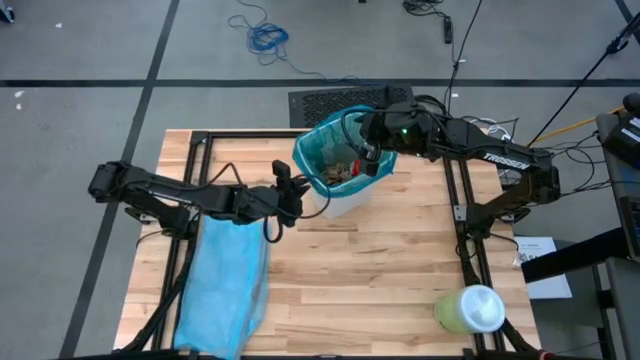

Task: Place trash/remove bag and relplace
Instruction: Close the trash bag

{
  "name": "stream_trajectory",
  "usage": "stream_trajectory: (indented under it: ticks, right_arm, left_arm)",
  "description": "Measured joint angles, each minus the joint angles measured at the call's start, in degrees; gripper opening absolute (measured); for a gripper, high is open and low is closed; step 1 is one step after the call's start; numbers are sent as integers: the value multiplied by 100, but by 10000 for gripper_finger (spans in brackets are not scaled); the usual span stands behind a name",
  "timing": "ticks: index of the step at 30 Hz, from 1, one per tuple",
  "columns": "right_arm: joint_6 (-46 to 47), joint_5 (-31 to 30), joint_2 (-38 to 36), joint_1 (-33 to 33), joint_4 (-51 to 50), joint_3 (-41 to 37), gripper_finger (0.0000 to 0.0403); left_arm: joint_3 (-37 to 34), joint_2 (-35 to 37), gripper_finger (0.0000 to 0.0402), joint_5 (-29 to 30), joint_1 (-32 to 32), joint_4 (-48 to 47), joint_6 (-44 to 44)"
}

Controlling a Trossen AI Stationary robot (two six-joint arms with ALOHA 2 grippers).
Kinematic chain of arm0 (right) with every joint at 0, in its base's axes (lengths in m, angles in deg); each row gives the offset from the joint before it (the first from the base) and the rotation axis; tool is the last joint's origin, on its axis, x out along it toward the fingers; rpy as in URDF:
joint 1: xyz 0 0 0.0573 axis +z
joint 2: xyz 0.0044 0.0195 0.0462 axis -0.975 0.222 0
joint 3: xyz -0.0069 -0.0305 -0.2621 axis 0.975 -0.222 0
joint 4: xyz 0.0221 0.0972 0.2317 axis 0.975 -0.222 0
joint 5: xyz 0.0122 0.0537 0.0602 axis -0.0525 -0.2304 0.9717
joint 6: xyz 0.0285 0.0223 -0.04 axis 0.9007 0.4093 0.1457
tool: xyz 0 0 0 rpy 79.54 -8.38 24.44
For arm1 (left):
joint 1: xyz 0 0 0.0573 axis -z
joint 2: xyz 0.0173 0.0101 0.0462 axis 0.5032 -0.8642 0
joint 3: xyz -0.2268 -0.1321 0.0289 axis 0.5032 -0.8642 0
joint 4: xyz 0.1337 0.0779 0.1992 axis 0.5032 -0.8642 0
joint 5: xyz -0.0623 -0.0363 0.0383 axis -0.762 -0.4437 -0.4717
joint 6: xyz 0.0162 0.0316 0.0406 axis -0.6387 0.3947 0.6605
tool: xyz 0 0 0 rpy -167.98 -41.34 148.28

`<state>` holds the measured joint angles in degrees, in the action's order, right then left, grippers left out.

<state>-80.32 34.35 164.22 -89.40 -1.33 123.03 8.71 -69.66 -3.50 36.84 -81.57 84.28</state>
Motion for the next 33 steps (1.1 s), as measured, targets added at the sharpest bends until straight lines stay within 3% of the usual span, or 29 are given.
stream_trajectory:
  ticks: [10,16,19,25,33]
  right_arm:
    - [2,0,0,2,2,0,281]
    - [23,-2,0,2,-32,0,281]
    - [11,-17,0,-15,-146,0,281]
    - [961,-950,4,-420,-374,0,259]
    - [1696,642,203,-1889,-411,2,232]
  left_arm:
    - [0,-84,80,167,-27,920,171]
    - [0,-10,10,389,107,1004,176]
    - [0,56,4,411,195,1009,230]
    - [2,283,2,554,367,1097,472]
    - [171,423,1,730,469,1046,523]
